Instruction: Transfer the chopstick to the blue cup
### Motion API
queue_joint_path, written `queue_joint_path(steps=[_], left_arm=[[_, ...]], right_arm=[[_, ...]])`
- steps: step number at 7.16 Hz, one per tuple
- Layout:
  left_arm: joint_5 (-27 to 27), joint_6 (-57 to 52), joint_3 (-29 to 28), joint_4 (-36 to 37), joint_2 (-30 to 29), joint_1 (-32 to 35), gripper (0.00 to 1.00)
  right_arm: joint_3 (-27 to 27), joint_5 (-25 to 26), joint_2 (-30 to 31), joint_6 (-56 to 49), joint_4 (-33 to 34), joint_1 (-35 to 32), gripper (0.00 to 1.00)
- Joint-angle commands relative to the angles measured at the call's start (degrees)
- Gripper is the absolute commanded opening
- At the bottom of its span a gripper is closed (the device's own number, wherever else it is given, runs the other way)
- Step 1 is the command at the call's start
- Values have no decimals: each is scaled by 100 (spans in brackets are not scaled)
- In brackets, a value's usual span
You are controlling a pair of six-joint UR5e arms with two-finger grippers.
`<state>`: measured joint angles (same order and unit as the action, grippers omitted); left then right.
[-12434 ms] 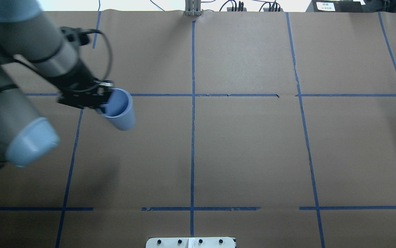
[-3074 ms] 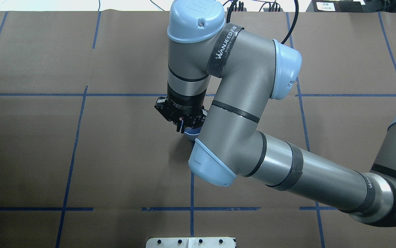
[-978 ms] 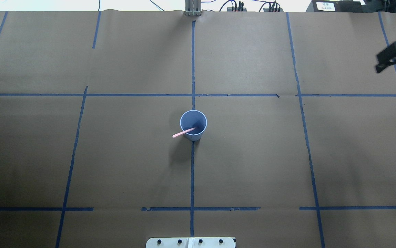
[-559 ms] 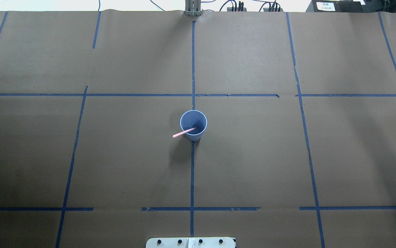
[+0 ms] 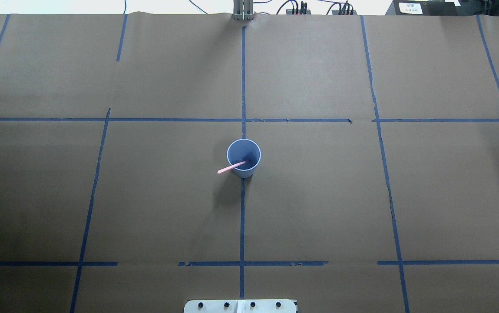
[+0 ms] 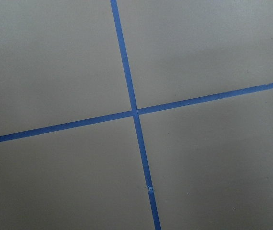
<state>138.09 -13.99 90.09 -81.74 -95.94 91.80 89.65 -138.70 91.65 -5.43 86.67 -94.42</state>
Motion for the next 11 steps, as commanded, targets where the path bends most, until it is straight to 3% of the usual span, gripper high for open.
queue_joint_path(steps=[1,3,11], left_arm=[[-1,-7,-17,0,5,4,100],[-19,2,-61,26,101,4,100],[-45,-16,-316,-9,278,4,100]], right_arm=[[140,256,63,226,33,-15,100],[237,221,11,235,384,-6,100],[246,239,-7,393,333,161,100]])
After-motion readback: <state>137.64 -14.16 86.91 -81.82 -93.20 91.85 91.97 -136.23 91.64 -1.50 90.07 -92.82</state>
